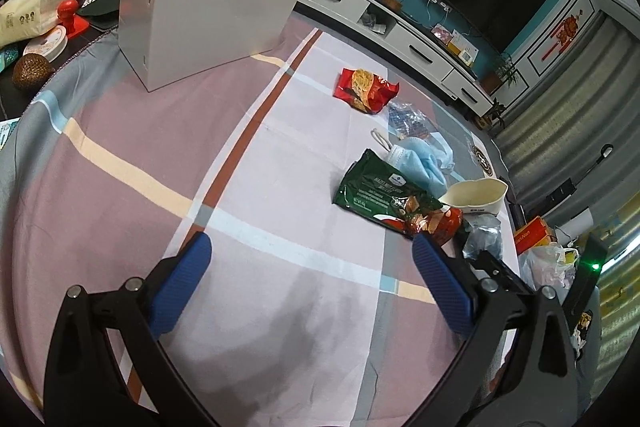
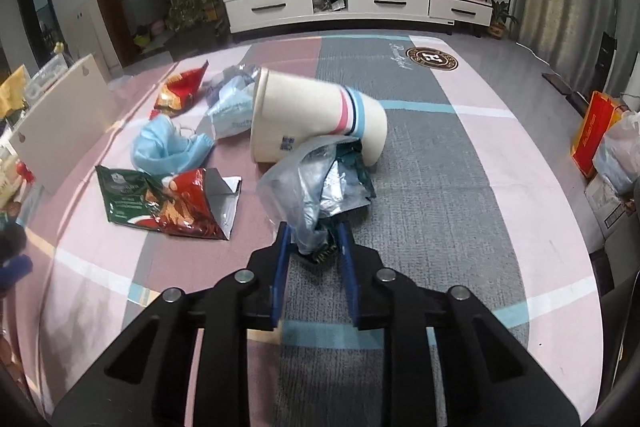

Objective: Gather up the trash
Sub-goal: 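Grasp the dark crumpled wrapper under the paper cup with the right tool, then grasp the blue face mask with the left tool while the right tool holds the wrapper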

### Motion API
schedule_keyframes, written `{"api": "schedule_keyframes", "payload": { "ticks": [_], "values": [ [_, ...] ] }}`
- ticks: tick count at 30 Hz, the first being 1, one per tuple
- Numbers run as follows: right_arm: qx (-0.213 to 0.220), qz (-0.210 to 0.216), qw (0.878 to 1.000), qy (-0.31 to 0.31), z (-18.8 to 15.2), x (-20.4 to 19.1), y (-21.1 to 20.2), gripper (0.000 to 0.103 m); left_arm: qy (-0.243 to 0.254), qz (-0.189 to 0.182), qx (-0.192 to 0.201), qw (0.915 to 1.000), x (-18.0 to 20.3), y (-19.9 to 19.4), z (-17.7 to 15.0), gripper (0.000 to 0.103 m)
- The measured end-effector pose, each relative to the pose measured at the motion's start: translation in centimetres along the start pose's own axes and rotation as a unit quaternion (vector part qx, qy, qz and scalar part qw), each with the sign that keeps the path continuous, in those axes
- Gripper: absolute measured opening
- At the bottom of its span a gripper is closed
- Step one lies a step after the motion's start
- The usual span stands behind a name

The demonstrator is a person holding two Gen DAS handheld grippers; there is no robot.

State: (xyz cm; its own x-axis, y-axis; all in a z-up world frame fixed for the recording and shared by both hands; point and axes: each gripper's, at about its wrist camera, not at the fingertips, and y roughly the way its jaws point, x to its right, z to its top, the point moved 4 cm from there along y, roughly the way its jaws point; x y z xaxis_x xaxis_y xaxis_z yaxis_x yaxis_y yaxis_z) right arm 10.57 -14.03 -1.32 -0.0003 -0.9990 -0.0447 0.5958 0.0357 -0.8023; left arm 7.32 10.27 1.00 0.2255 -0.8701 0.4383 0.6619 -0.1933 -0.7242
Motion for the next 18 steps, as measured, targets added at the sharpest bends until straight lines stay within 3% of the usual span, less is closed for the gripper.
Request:
{"api": "schedule_keyframes", "payload": {
  "ticks": [12,18],
  "values": [
    [0.016,0.022,0.999,0.026,0.2,1.1,-3.2,0.021,0.009,0.01,0.017,0.9998,0.1,-0.4,0.6,0.1],
    [0.035,0.04,0.996,0.066,-0.8,2.9,-6.0,0.021,-0.003,-0.007,0.0,1.0,0.1,0.2,0.3,0.1]
  ]
}}
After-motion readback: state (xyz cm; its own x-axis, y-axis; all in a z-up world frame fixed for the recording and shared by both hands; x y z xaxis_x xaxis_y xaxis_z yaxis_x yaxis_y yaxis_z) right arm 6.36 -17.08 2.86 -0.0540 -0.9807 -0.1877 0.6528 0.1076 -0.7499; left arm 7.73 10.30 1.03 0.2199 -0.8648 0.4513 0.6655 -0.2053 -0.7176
